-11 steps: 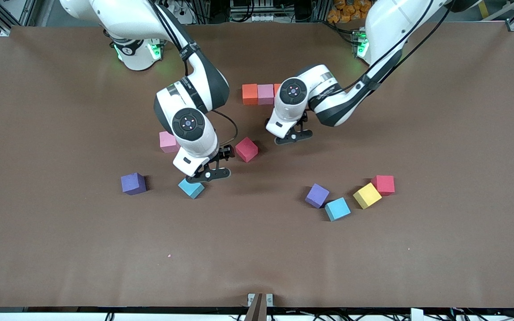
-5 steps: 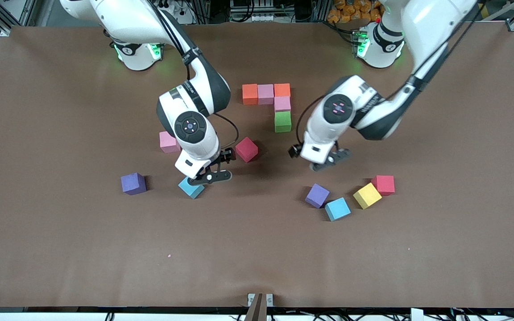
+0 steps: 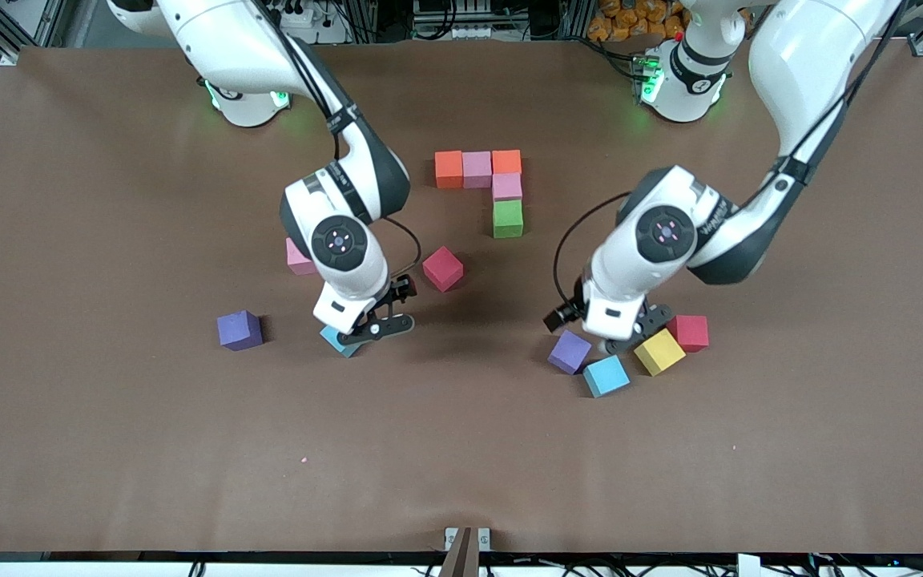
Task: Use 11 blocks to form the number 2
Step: 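Grasp the purple block with the left gripper while the right gripper grasps cyan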
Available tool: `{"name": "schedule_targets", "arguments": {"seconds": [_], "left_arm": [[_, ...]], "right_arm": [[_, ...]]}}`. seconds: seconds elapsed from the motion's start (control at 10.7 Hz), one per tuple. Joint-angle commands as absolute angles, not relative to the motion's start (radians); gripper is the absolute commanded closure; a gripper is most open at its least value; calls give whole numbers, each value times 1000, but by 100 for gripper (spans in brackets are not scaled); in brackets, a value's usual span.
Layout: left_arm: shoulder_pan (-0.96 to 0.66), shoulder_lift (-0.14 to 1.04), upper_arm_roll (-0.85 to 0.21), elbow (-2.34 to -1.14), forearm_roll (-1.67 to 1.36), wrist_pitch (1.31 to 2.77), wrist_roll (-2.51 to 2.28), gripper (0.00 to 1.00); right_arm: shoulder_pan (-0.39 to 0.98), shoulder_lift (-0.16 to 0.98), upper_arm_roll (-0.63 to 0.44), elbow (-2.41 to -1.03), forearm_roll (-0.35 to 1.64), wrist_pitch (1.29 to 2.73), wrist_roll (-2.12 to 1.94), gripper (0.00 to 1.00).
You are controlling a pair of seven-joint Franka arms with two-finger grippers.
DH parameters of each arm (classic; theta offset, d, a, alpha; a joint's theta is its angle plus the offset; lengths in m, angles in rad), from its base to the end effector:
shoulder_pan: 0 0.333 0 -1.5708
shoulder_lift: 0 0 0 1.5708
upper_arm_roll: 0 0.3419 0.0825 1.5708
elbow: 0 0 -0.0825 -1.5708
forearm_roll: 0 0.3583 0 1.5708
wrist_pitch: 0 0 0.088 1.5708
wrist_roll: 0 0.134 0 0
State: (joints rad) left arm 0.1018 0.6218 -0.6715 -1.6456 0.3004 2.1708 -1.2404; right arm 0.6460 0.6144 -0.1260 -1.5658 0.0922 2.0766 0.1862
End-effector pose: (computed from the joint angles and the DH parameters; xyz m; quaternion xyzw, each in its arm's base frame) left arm 0.6083 -0.2923 0.3245 0.9524 0.2979 -0.0310 0.0563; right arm 0.5800 0.3541 0.2874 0.9873 0.1514 -0.0468 0.0147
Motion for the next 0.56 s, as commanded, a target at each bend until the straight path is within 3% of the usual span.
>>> {"name": "schedule_targets", "arguments": {"seconds": [0.0, 0.28, 0.47], "left_arm": [[-35, 679, -539, -1528, 288, 2146, -1294, 0], [-216, 728, -332, -1427, 252, 2146, -1321, 0], [-221, 756, -327, -1405, 245, 2148, -1324, 0]], "right_arm": [[598, 617, -110, -1571, 81, 2085, 80, 0], [569, 621, -110, -1574, 81, 2101, -22, 0], [539, 626, -110, -1594, 86, 2141, -163, 0]]}}
